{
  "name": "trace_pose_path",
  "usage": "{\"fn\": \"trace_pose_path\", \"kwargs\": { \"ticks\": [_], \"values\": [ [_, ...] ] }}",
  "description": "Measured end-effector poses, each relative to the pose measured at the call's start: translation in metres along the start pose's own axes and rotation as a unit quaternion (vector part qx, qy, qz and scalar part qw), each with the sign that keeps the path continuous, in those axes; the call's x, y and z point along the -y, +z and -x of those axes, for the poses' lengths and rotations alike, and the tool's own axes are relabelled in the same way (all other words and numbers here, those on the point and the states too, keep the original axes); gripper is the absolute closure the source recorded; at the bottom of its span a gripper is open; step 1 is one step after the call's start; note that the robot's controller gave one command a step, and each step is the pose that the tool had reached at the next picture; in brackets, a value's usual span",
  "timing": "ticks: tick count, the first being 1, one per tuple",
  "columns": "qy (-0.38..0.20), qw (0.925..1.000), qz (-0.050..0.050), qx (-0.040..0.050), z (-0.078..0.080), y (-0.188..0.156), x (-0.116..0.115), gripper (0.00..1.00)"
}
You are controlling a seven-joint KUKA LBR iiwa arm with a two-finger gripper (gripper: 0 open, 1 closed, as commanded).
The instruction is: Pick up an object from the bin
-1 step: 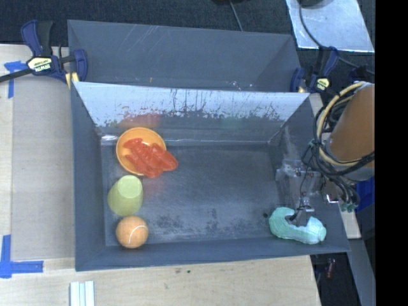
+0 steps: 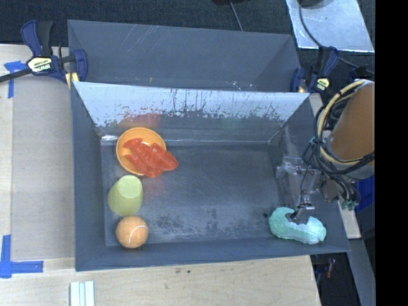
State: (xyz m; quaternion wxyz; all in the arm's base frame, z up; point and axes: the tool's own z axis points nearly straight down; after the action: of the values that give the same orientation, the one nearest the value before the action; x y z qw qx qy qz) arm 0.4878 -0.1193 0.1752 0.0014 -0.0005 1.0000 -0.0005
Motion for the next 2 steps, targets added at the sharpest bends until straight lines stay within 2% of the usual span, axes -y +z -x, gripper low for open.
{"fn": "trace_pose_path", "kwargs": {
  "ticks": [1,2],
  "values": [
    [-0.075,0.9972,0.004,-0.0033,-0.004,0.078,0.023,0.00],
    [-0.112,0.9937,-0.002,0.0060,-0.003,0.035,0.035,0.00]
  ]
}}
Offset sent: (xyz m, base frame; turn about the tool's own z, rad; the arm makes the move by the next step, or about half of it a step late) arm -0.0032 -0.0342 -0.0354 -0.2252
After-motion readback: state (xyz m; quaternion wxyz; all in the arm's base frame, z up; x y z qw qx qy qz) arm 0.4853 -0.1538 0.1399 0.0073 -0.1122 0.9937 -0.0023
